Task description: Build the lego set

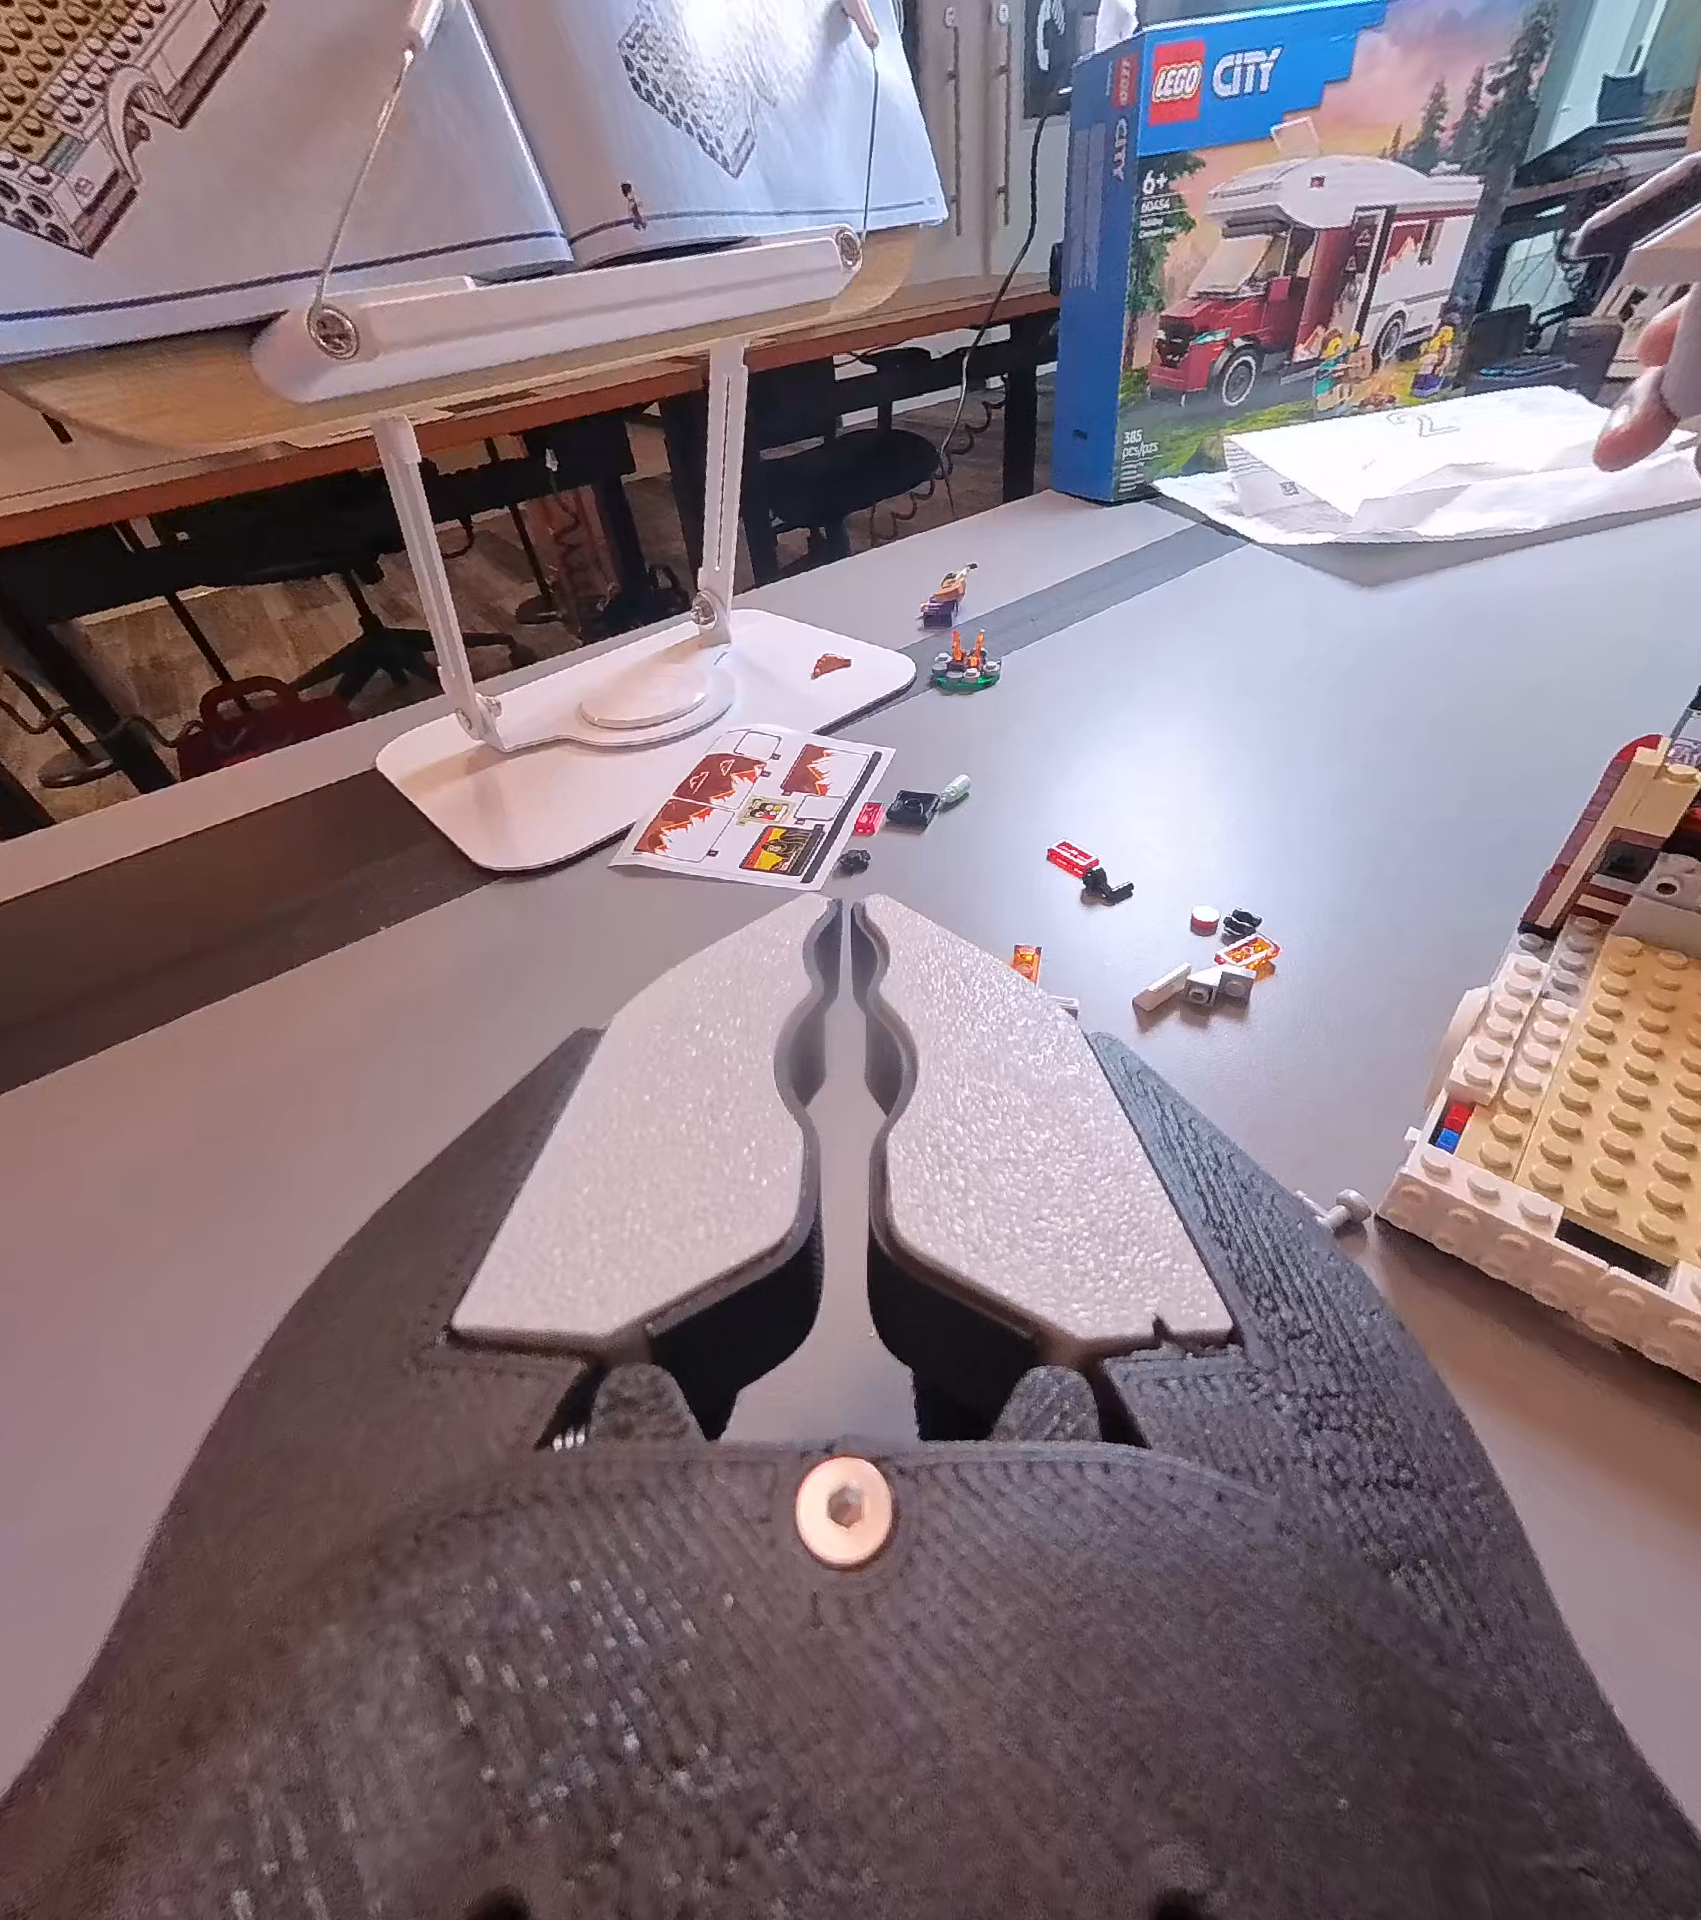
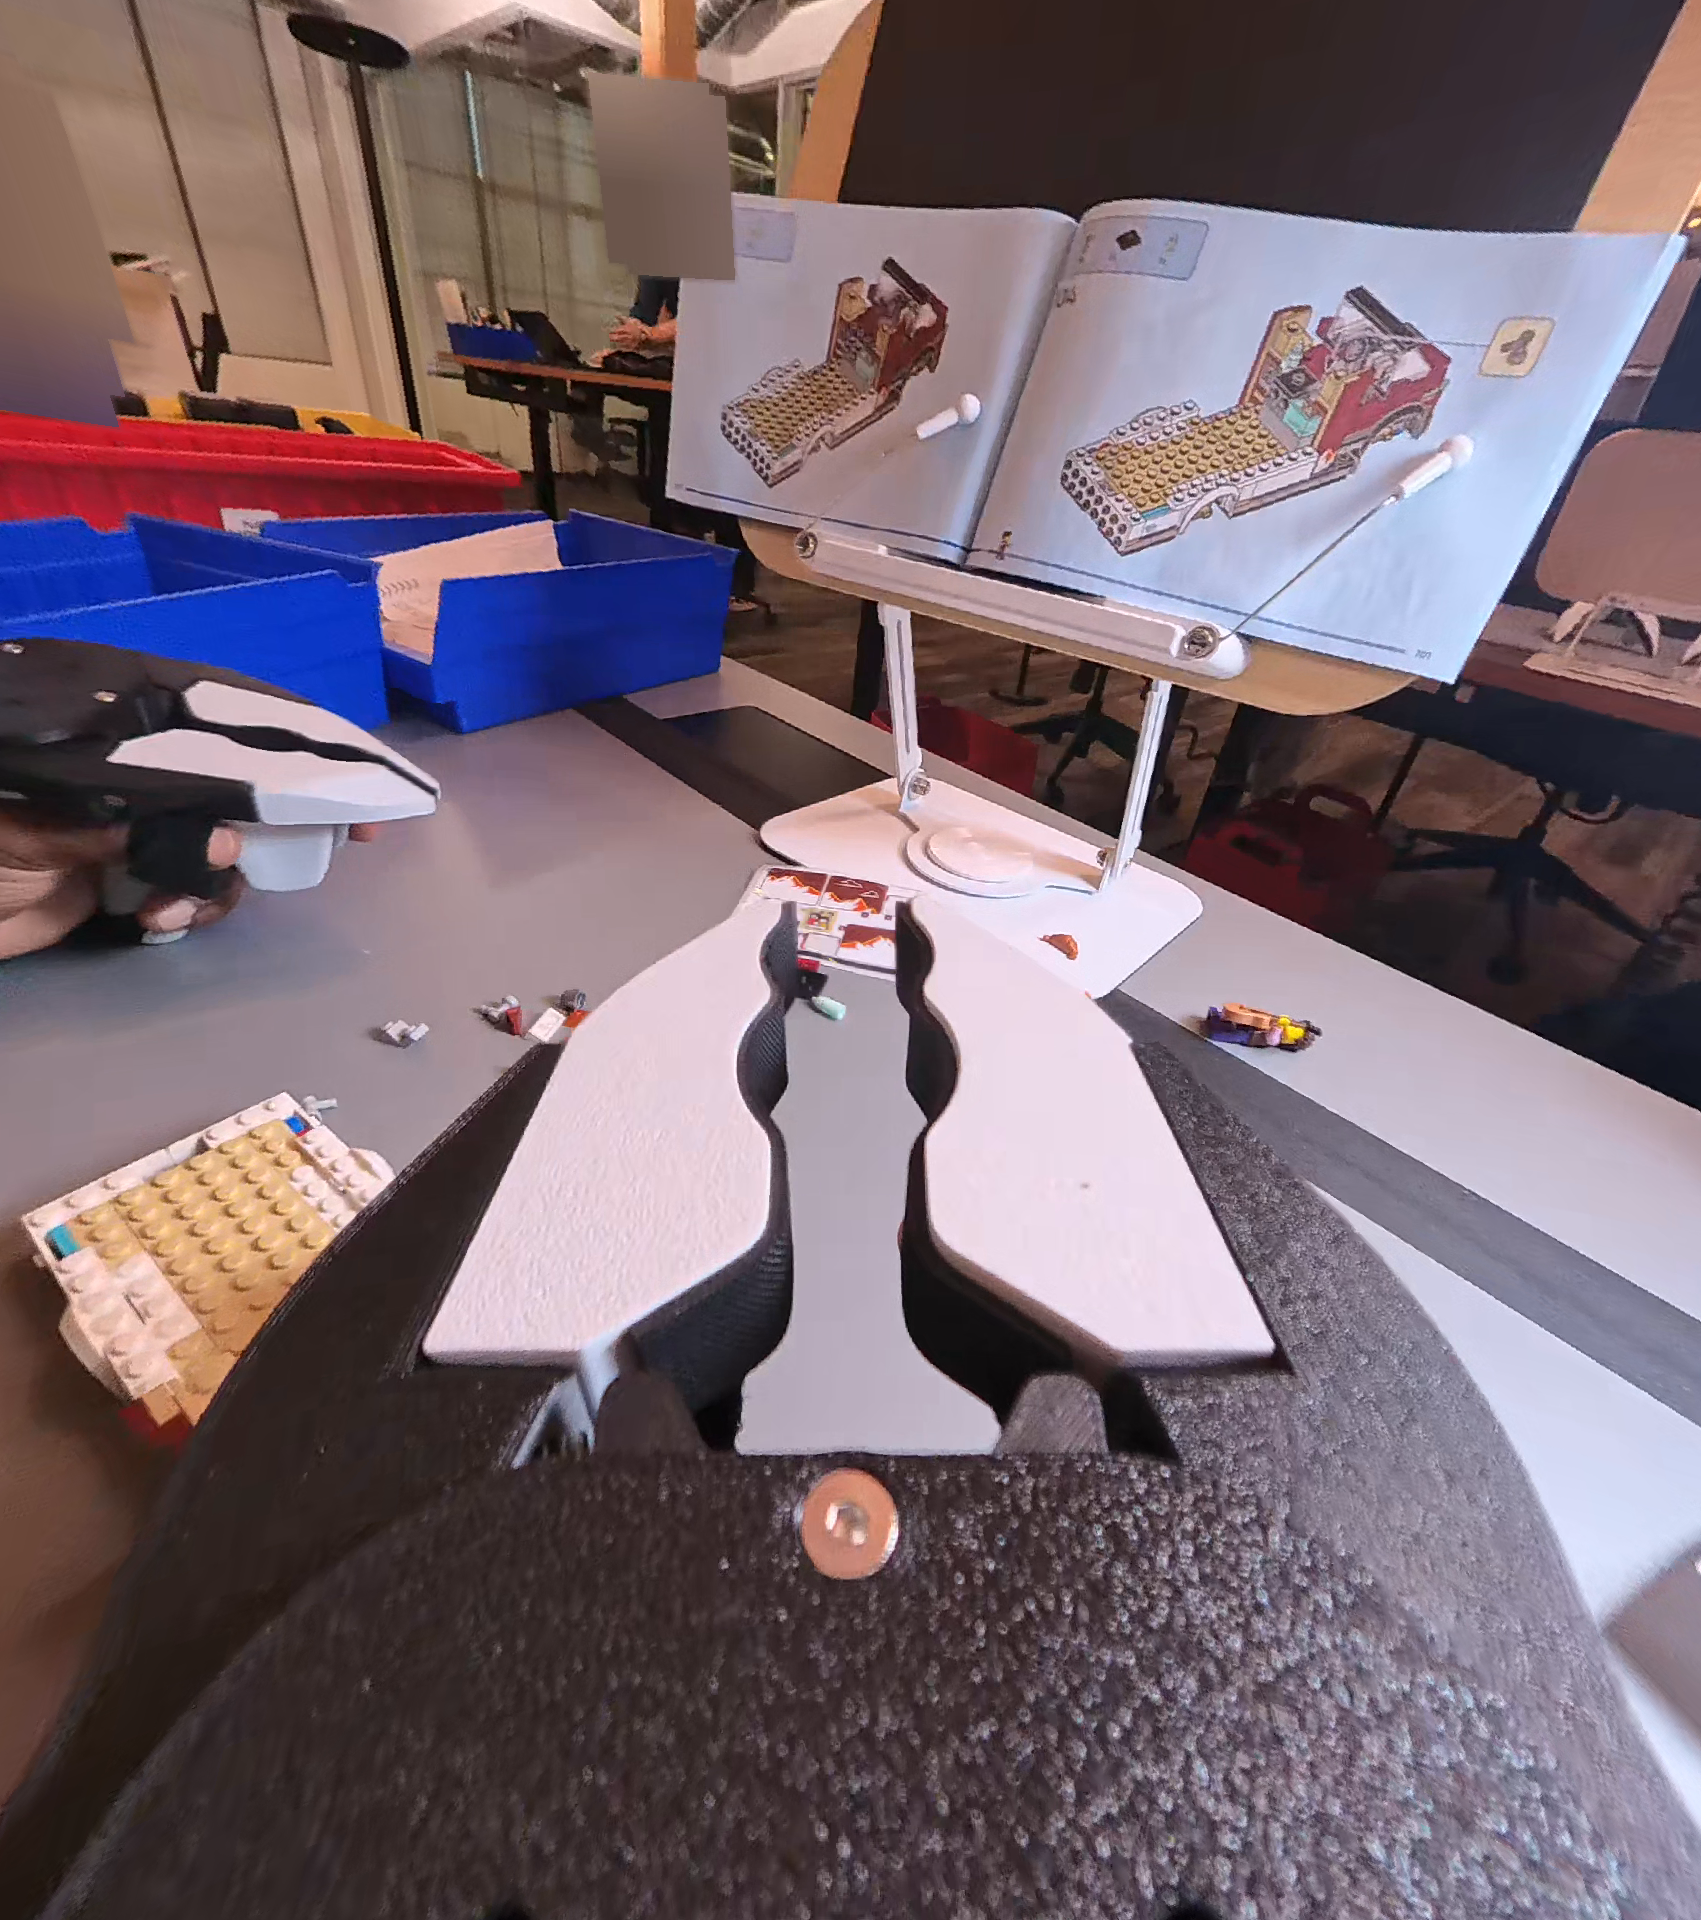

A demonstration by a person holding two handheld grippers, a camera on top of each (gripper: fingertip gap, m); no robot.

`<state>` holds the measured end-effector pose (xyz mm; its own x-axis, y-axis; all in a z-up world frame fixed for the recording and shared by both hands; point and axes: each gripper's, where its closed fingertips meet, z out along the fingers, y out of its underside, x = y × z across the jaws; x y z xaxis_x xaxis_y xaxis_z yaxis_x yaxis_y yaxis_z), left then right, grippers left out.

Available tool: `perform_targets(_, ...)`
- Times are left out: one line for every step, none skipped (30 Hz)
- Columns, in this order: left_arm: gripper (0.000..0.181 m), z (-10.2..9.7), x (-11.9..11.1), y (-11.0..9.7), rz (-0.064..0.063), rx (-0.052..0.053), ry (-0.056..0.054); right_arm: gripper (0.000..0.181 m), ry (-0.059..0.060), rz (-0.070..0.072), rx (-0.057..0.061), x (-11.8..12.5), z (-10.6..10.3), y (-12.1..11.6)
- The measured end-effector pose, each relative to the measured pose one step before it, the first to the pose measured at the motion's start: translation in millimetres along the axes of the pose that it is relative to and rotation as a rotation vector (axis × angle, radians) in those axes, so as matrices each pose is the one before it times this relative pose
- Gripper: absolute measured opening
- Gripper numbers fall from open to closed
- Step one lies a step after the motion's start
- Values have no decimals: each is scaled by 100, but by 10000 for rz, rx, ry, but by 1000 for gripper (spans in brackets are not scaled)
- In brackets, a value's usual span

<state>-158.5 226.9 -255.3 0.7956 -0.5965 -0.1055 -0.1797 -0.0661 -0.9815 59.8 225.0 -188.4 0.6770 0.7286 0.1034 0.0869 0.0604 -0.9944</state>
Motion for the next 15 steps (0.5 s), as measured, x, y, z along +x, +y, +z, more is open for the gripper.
perform_targets(2, 21, -56, 27, -22, -21, -15, 18, -99, -82, 28, -219, 3, -51)
perform_targets(2, 29, -26, 39, -4, -26, -7, 18, -76, -84, -25, -167, 31, 58)
perform_targets(2, 23, 23, 34, 12, -33, 14, 18, -48, -44, -37, -109, 50, 138)
perform_targets(3, 35, 44, 45, 39, -32, 9, 18, -85, 22, -62, -130, 79, 227)
perform_targets(3, 12, 59, 18, 53, -16, 11, 18, -154, 80, -123, -192, 151, 328)
perform_targets(3, 1, 70, -3, 61, 2, 10, 18, -236, 96, -193, -248, 249, 414)
perform_targets(3, 4, 51, 2, 52, -1, 11, 18, -339, 43, -272, -317, 425, 451)
perform_targets(3, 15, 43, 14, 27, -11, 12, 20, -435, -69, -390, -321, 642, 505)
perform_targets(3, 24, 15, 9, 10, -13, 8, 22, -483, -156, -518, -215, 869, 570)
perform_targets(3, 13, 12, 12, 0, -12, 13, 24, -512, -148, -605, -52, 1062, 628)
perform_targets(3, 8, 8, 5, -10, -4, 16, 28, -522, -81, -669, 121, 1191, 662)
perform_targets(3, -10, -4, -20, -12, 13, 9, 31, -516, -49, -698, 287, 1275, 670)
perform_targets(3, -26, 27, -35, -1, 33, 20, 31, -469, -74, -659, 431, 1306, 612)
perform_targets(3, -53, 33, -50, 20, 48, 23, 31, -369, -100, -593, 576, 1301, 513)
perform_targets(3, -60, 15, -16, 52, 16, -2, 33, -269, -101, -544, 674, 1277, 418)
